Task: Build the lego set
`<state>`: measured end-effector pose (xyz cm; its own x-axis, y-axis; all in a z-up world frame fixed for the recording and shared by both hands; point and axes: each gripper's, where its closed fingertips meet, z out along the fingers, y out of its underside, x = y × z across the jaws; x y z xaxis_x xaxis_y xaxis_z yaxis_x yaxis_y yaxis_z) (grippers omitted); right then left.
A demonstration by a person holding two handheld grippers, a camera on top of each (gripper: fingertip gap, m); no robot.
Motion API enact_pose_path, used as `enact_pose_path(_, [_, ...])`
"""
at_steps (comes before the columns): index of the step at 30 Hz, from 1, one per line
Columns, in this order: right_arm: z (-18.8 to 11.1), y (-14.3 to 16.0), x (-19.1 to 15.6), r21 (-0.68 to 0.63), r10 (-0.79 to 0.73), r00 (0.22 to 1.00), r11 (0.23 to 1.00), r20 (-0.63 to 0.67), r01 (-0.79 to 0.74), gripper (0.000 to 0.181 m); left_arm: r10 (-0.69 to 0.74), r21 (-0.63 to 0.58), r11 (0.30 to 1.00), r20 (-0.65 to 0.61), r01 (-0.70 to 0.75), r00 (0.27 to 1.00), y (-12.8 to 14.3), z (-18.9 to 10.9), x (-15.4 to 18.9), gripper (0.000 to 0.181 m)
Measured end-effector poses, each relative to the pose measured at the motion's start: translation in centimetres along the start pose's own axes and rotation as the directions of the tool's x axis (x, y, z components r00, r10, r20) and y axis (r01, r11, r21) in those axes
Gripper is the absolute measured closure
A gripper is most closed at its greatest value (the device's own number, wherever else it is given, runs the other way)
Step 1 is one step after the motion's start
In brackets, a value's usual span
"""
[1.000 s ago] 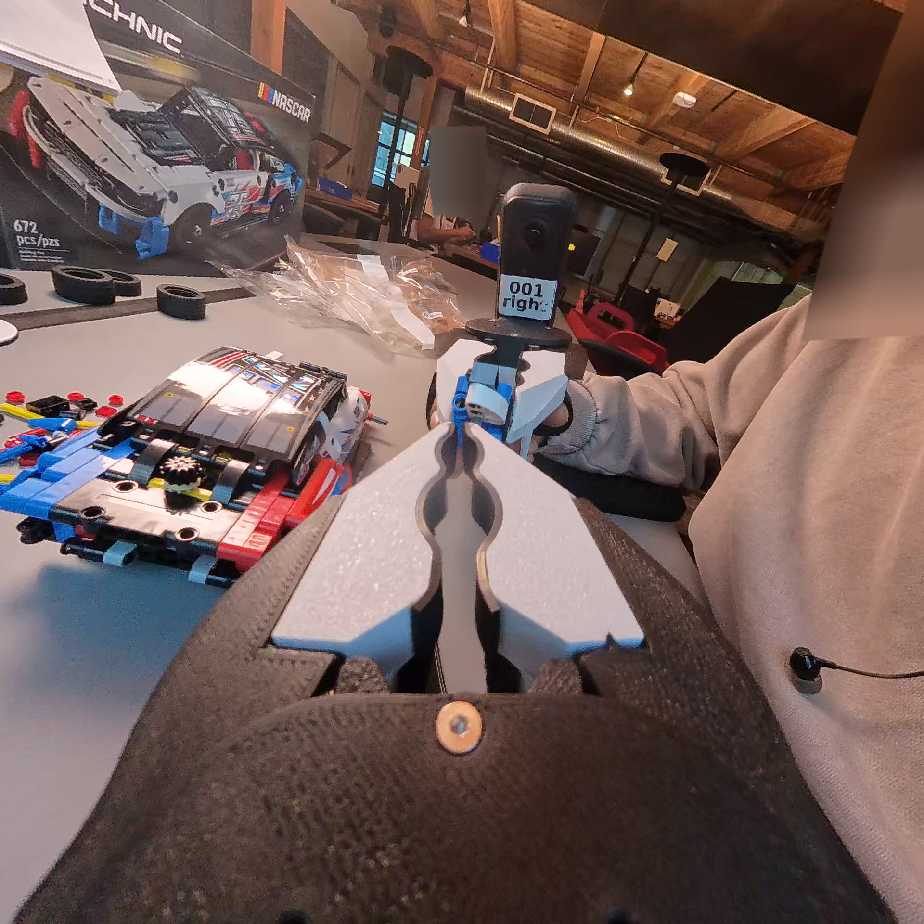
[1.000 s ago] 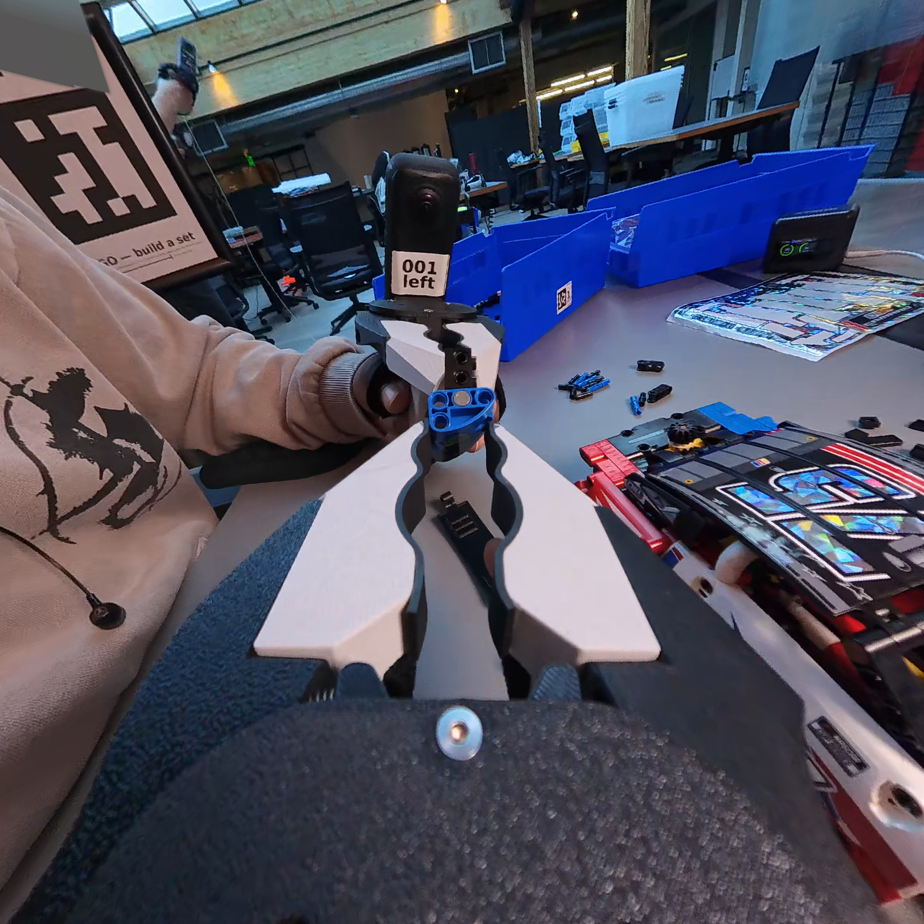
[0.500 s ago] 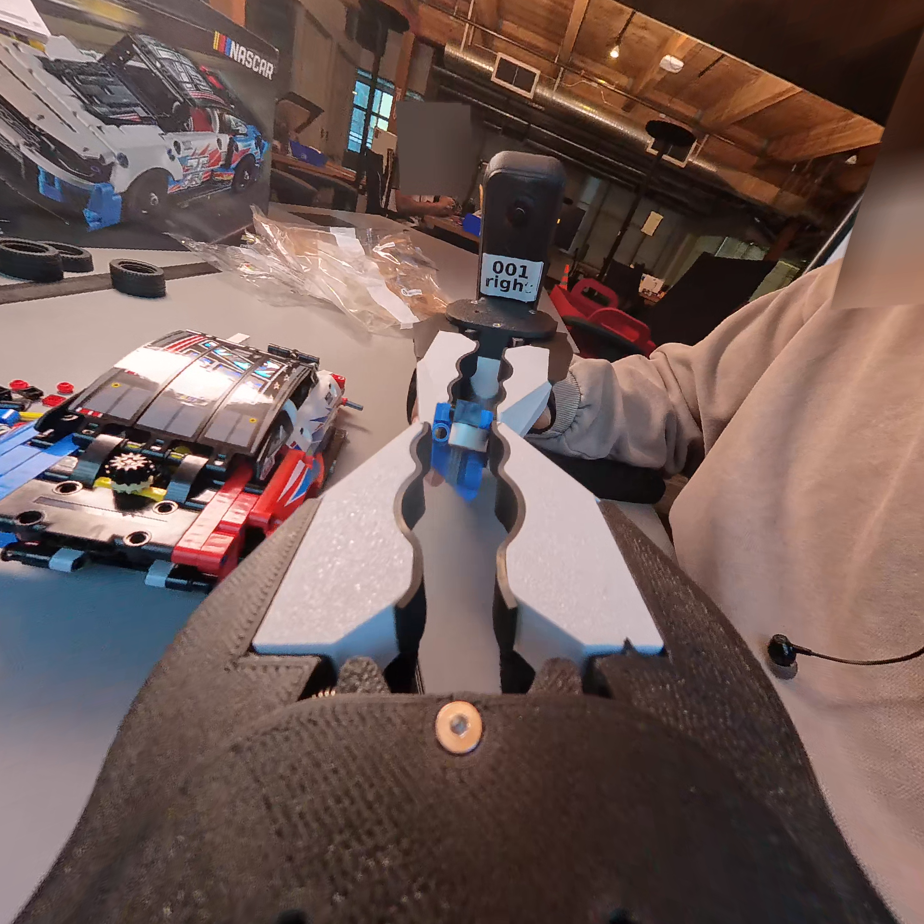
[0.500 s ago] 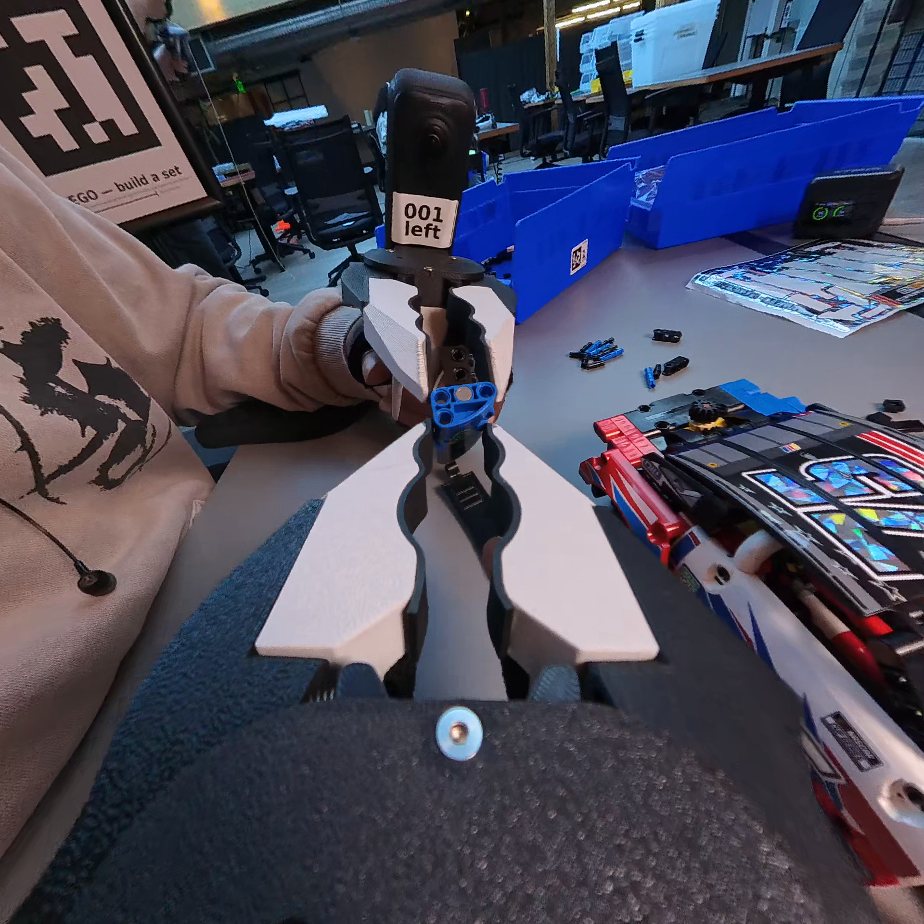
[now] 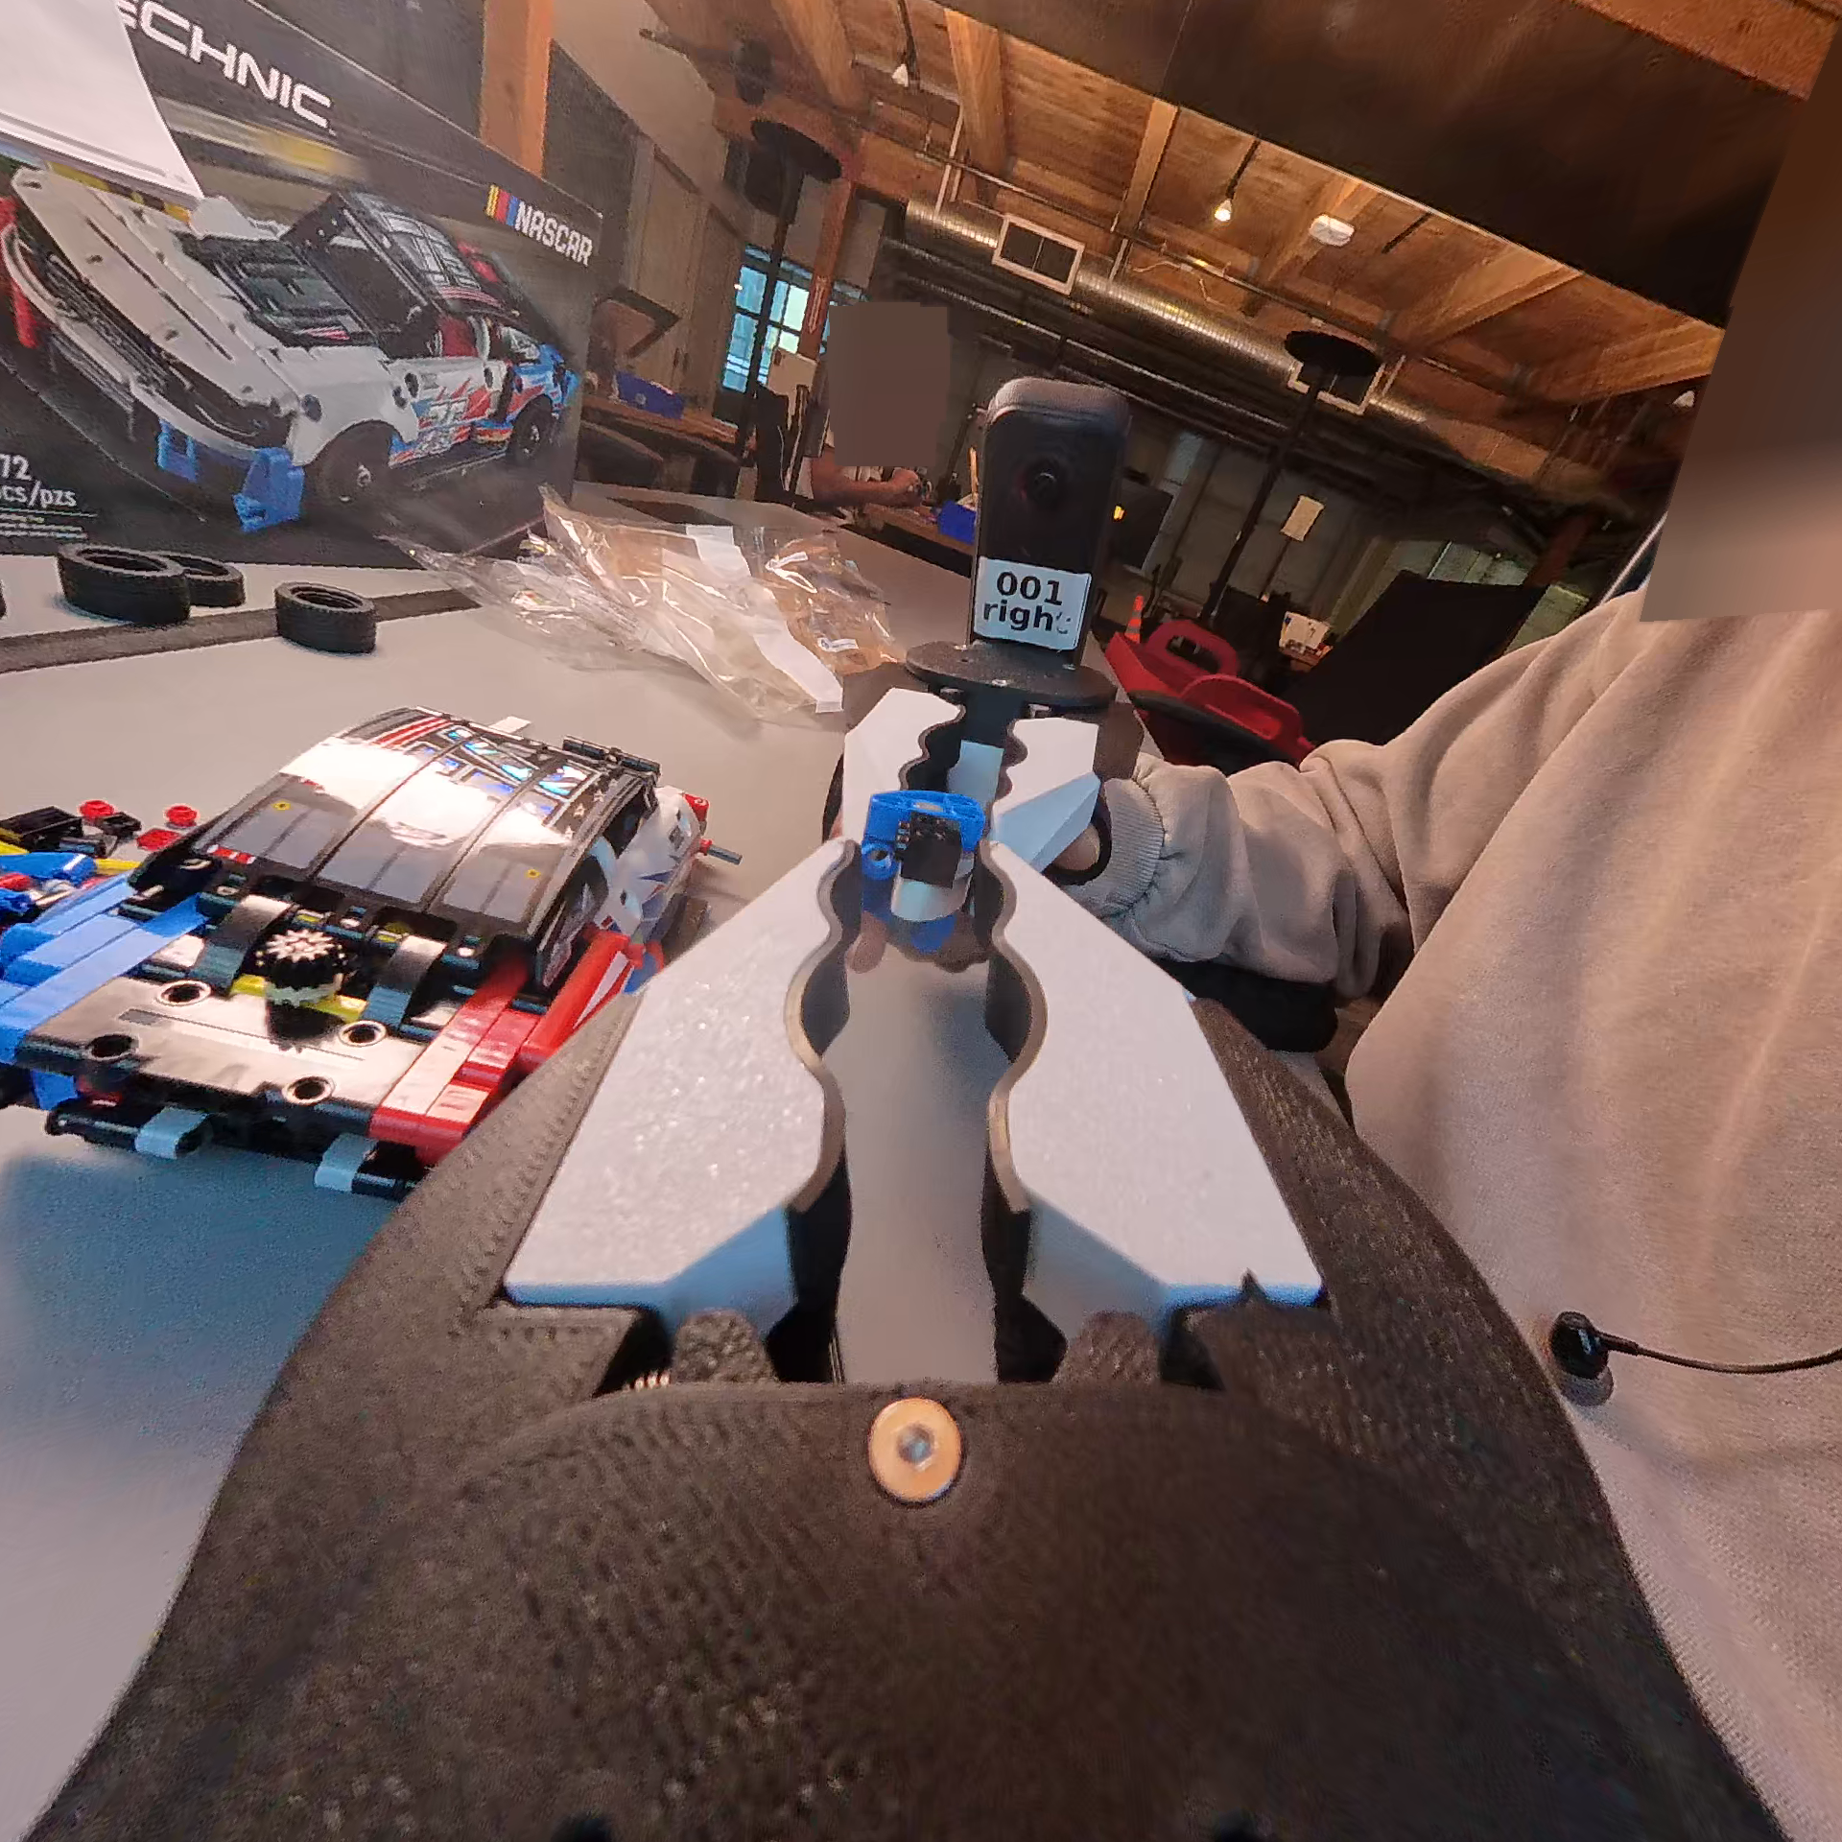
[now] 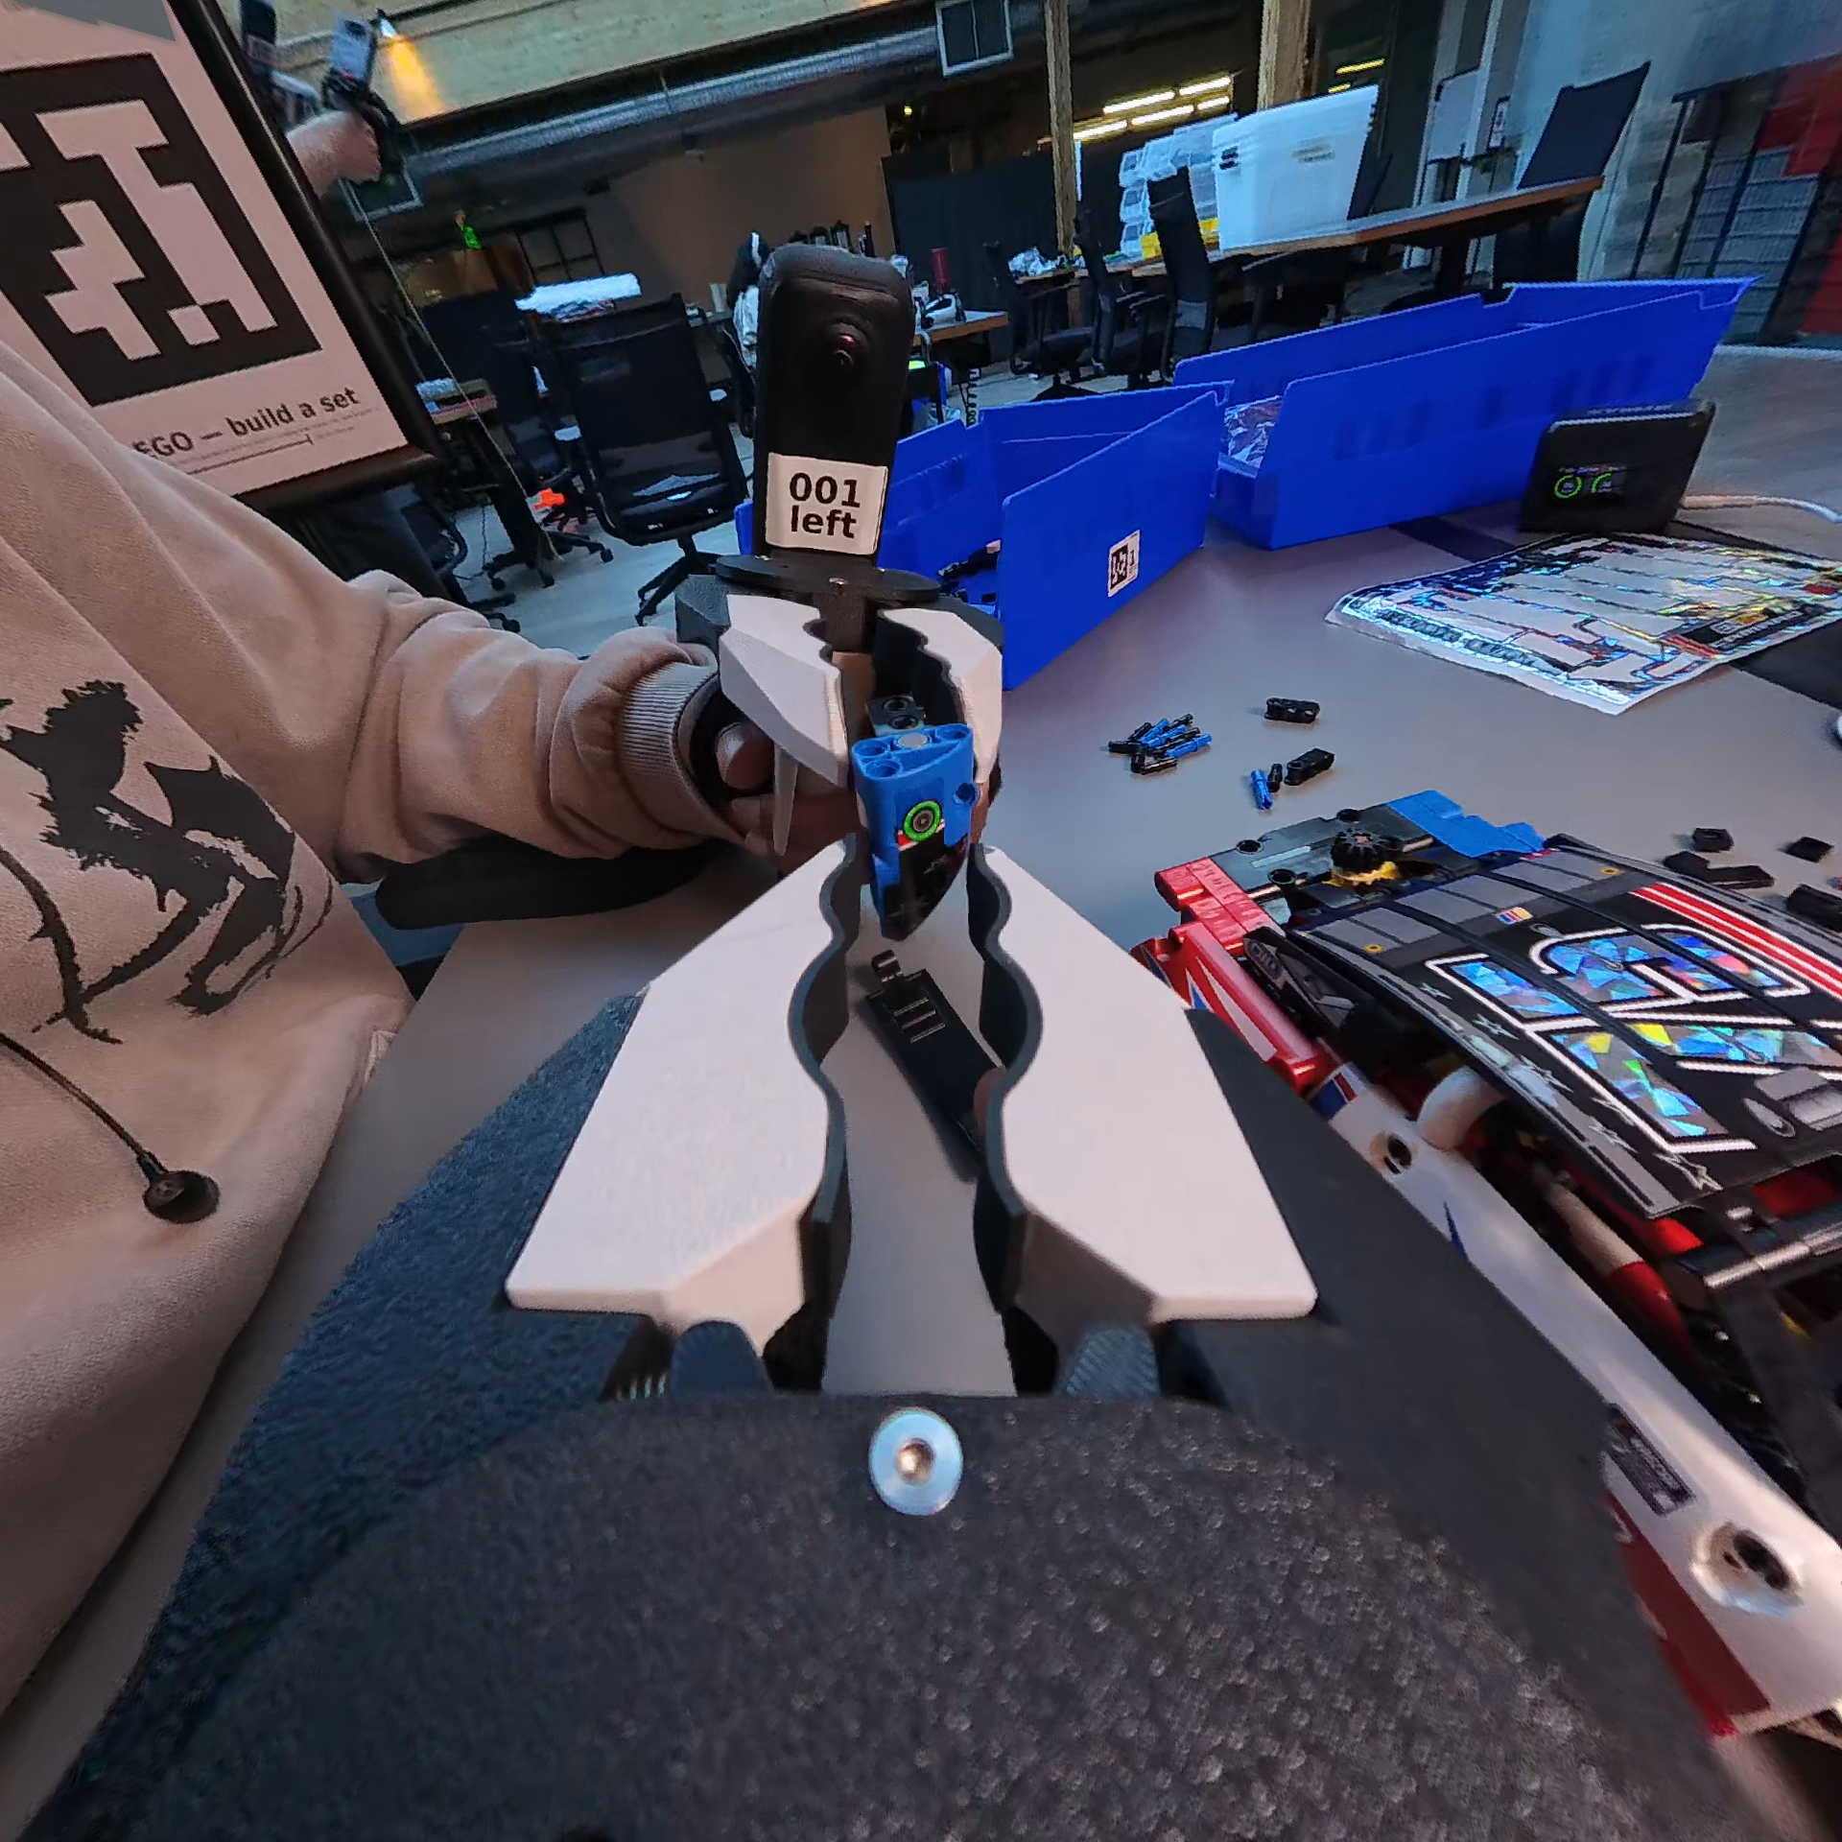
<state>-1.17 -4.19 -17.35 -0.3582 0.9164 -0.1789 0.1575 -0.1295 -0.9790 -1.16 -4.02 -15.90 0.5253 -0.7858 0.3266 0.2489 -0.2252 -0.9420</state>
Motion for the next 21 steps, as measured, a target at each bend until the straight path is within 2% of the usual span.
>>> enact_pose_path(6, [0.3,0.2,-0.8,-0.004,0.001,0.999,1.000,0.041,-0.001,0.163,0.020,0.017,1.000,-0.031,-0.020,0.999,-0.1,0.4,0.9,0.162])
enact_pose_path(18, [-0.4,0.4,0.7,-0.046,-0.062,0.997,0.997,-0.042,0.060,0.165,0.069,-0.048,0.997,0.055,-0.066,0.996,0.7,0.3,-0.3,0.162])
enact_pose_path(21, [-0.5,0.4,1.0,-0.056,-0.080,0.995,0.995,-0.058,0.077,0.164,0.061,-0.050,0.997,0.055,-0.059,0.997,0.7,0.2,-0.3,0.170])
